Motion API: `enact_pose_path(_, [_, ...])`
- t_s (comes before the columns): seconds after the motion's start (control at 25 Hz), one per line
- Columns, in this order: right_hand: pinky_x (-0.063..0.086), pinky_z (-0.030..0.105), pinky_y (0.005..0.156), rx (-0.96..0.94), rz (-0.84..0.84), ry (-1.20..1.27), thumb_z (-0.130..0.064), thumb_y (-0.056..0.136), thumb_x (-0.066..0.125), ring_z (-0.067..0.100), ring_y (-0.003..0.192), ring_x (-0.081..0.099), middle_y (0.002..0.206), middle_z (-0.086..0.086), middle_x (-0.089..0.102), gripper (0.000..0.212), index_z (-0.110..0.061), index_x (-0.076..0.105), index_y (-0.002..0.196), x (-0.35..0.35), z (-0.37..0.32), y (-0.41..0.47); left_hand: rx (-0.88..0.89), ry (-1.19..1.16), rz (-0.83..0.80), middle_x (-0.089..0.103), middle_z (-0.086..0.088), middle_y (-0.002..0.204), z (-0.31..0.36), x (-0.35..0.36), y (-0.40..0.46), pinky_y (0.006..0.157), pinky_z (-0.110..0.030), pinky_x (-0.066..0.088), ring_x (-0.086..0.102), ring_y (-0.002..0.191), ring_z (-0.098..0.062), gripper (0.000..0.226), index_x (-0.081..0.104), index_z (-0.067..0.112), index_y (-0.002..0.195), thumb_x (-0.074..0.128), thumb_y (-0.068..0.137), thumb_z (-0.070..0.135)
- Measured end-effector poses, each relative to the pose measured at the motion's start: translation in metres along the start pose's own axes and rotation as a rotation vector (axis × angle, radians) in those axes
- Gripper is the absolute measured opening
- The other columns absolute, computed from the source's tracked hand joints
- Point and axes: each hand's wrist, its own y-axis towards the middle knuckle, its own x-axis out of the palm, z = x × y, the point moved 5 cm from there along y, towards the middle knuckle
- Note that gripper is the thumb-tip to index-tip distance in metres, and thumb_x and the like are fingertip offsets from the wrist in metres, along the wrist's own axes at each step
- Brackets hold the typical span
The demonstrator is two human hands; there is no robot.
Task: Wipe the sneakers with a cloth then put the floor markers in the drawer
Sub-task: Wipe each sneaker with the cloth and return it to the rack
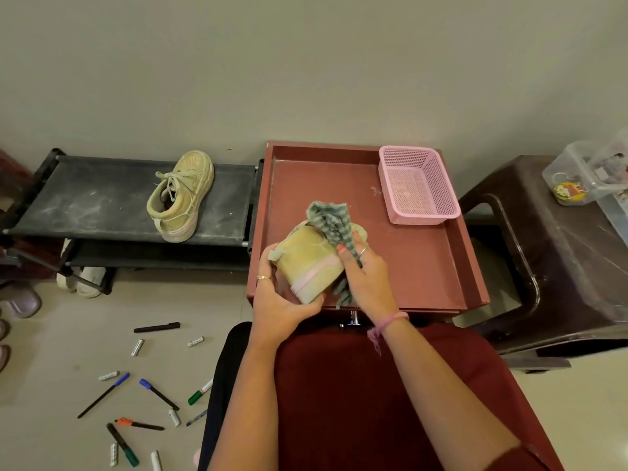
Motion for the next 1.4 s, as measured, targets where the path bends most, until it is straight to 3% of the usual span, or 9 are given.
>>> enact_pose_path(0.12, [0.028,0.04,0.115,0.089,0.008,-0.022,-0.026,0.097,0.049,0.015,0.138,0.034,0.144,-0.005,0.044,0.037,-0.017,0.053,0.132,-0.001,0.003,0.012,-0.001,0.048,0.033,0.054,0.006,0.122,-0.004,-0.002,0.003,0.093,-0.02,0.049,0.053,0.118,0.0,0.093,0.037,0.033,0.125,0.082,0.058,-0.012])
enact_pose_path(0.28, [0.018,0.024,0.116,-0.076,-0.126,-0.059,-0.022,0.098,0.048,0.003,0.141,0.022,0.141,-0.022,0.031,0.042,-0.02,0.044,0.139,0.023,-0.02,-0.039,0.016,0.113,0.056,0.048,0.001,0.129,-0.012,-0.007,0.01,0.099,-0.029,0.047,0.05,0.124,-0.01,0.095,0.038,0.024,0.13,0.088,0.052,0.002])
enact_pose_path(0.4, [0.014,0.018,0.116,-0.158,-0.114,-0.174,-0.013,0.097,0.048,0.001,0.142,0.017,0.146,-0.014,0.032,0.044,-0.019,0.04,0.141,0.021,-0.013,-0.049,0.009,0.17,0.029,0.045,0.011,0.12,-0.008,0.001,0.013,0.089,-0.005,0.04,0.048,0.112,0.013,0.096,0.037,0.015,0.129,0.088,0.051,-0.007])
enact_pose_path(0.56, [0.026,0.025,0.114,-0.029,0.056,-0.226,-0.008,0.095,0.049,0.011,0.139,0.032,0.146,-0.002,0.041,0.042,-0.013,0.046,0.137,-0.003,0.012,-0.003,-0.034,0.181,0.026,0.043,0.016,0.127,-0.01,0.004,0.014,0.086,0.002,0.035,0.04,0.114,0.022,0.107,0.03,0.022,0.141,0.087,0.053,-0.002])
enact_pose_path(0.76, [0.033,0.012,0.092,0.184,0.114,-0.244,-0.015,0.095,0.052,0.019,0.121,0.053,0.134,0.005,0.056,0.037,-0.014,0.056,0.131,-0.033,0.033,0.063,0.01,0.248,0.031,0.044,0.0,0.127,-0.005,0.001,0.017,0.082,0.002,0.036,0.042,0.112,0.017,0.094,0.042,0.019,0.131,0.089,0.052,0.0])
enact_pose_path(0.92, [0.02,0.017,0.11,0.084,0.047,-0.315,-0.012,0.096,0.048,0.016,0.138,0.034,0.144,0.001,0.044,0.041,-0.013,0.047,0.137,-0.009,0.012,0.036,0.011,0.247,0.014,0.044,0.002,0.127,-0.011,-0.003,0.022,0.083,-0.005,0.043,0.049,0.117,-0.002,0.095,0.043,0.022,0.131,0.09,0.05,0.004])
enact_pose_path(1.16, [0.012,0.018,0.115,-0.111,-0.03,-0.336,-0.01,0.096,0.045,-0.001,0.139,0.015,0.144,-0.011,0.035,0.043,-0.013,0.045,0.138,0.032,-0.012,-0.032,-0.002,0.224,-0.006,0.044,0.003,0.124,-0.012,0.0,0.023,0.086,-0.001,0.038,0.046,0.11,0.015,0.096,0.041,0.014,0.131,0.092,0.051,0.001])
enact_pose_path(1.28, [0.025,0.026,0.114,-0.089,0.019,-0.417,-0.007,0.094,0.045,0.01,0.138,0.03,0.143,-0.001,0.045,0.039,-0.011,0.052,0.133,0.025,-0.004,0.007,0.013,0.214,-0.024,0.045,-0.002,0.123,-0.01,0.004,0.023,0.084,-0.002,0.039,0.047,0.108,0.014,0.092,0.041,0.012,0.128,0.088,0.051,-0.005])
enact_pose_path(1.4, [0.046,0.032,0.089,0.055,0.029,-0.434,-0.012,0.094,0.047,0.023,0.103,0.059,0.106,0.002,0.064,0.018,-0.012,0.064,0.101,0.014,0.006,0.056,0.027,0.252,-0.027,0.043,-0.001,0.123,-0.012,0.007,0.023,0.084,-0.001,0.037,0.044,0.111,0.012,0.092,0.04,0.014,0.129,0.087,0.051,-0.002])
